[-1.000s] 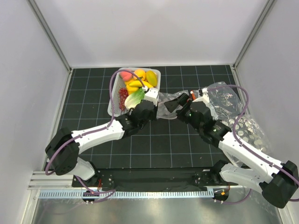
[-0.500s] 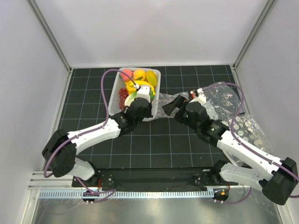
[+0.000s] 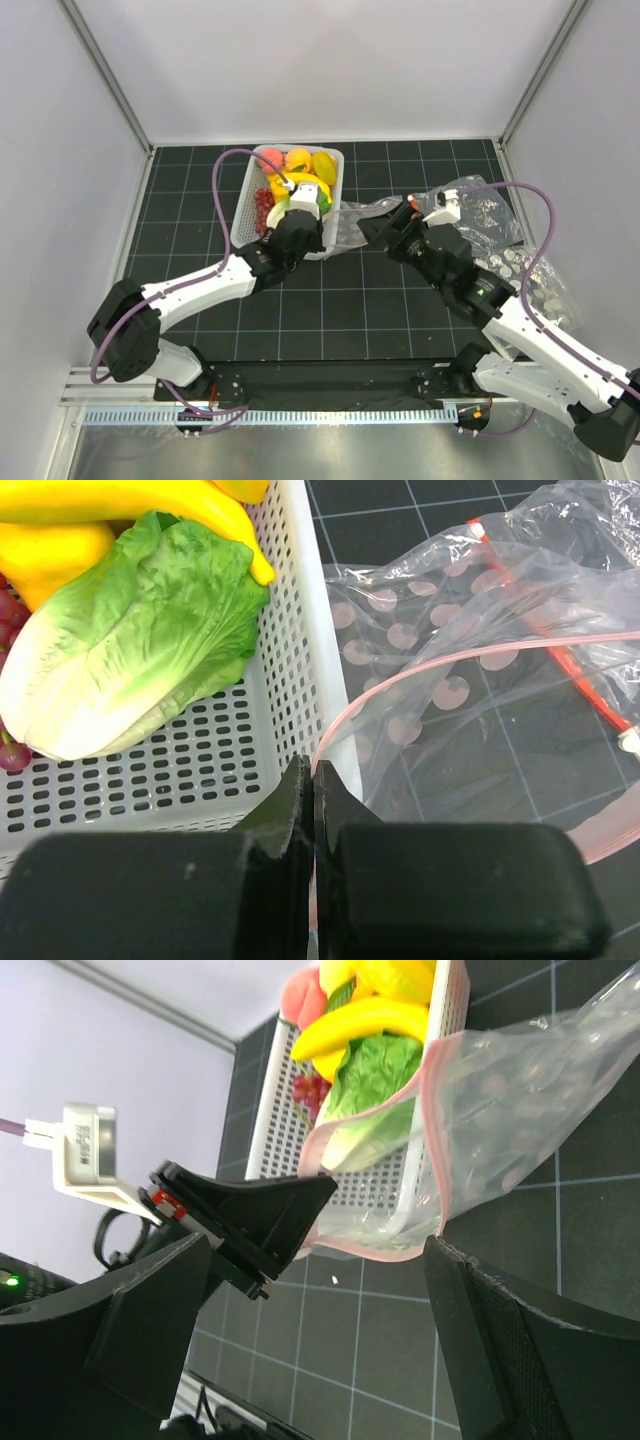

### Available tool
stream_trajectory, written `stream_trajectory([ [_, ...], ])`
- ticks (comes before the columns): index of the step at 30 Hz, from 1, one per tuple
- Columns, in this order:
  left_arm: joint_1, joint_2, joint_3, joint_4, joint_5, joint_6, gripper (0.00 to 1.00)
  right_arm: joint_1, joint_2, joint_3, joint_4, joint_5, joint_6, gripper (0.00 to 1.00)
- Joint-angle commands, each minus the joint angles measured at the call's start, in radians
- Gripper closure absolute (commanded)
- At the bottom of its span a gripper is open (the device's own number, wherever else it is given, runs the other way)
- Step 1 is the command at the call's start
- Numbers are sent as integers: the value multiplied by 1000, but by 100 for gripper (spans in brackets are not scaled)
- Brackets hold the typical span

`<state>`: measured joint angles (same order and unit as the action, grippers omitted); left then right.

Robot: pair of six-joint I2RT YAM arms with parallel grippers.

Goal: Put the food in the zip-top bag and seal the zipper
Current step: Adjust the zipper on the food storage bag.

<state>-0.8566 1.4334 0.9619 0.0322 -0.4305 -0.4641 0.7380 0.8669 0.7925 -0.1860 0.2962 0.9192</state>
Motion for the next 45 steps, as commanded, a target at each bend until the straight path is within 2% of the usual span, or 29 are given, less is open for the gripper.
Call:
stream_trajectory([
  [1, 16, -5, 17, 8, -25, -11, 100, 4, -13, -16, -19, 98, 18, 5],
  [5, 39, -22, 5, 6, -8, -30, 100, 4, 53, 4, -55, 126, 59, 5],
  [11, 39, -42, -11, 29, 48, -33, 100, 4, 167, 13, -6, 170, 61, 16],
  [15, 37, -42, -11, 34, 68, -28, 100, 3, 216, 40, 10, 189, 43, 17],
  [17, 37, -44, -14, 37, 78, -30, 100, 3, 234, 53, 10, 216, 38, 22],
  [19, 37, -53, -17, 46, 88, -31, 100, 4, 242, 54, 0, 242, 40, 32],
  [20, 39, -57, -25, 51, 98, -33, 100, 4, 253, 59, -13, 267, 46, 42],
  [22, 39, -68, -31, 66, 125, -33, 100, 4, 261, 89, -79, 290, 58, 56],
  [23, 37, -79, -40, 81, 148, -33, 100, 4, 261, 118, -131, 313, 58, 67],
  [25, 37, -88, -48, 97, 171, -42, 100, 4, 250, 146, -179, 333, 47, 80],
  [26, 37, -96, -51, 107, 185, -47, 100, 4, 244, 161, -194, 337, 32, 93],
  [27, 36, -97, -58, 135, 226, -53, 100, 4, 230, 178, -231, 348, 5, 99],
  [30, 36, -91, -55, 176, 318, -111, 100, 4, 222, 292, -334, 394, -103, 99],
  [31, 30, -87, -55, 207, 394, -128, 100, 4, 224, 341, -348, 399, -167, 99],
  [34, 8, -79, -48, 259, 511, -163, 100, 4, 262, 431, -391, 374, -239, 99],
  [37, -15, -105, -57, 262, 512, -139, 63, 4, 341, 500, -421, 280, -315, 99],
  [38, -18, -116, -64, 262, 491, -134, 41, 4, 360, 508, -425, 253, -341, 99],
  [39, -16, -129, -77, 258, 469, -127, 33, 4, 383, 510, -412, 217, -355, 99],
  [41, -16, -163, -97, 239, 397, -117, 20, 4, 431, 511, -400, 124, -375, 99],
  [45, -16, -156, -77, 166, 338, -91, 19, 4, 465, 490, -351, 2, -419, 99],
])
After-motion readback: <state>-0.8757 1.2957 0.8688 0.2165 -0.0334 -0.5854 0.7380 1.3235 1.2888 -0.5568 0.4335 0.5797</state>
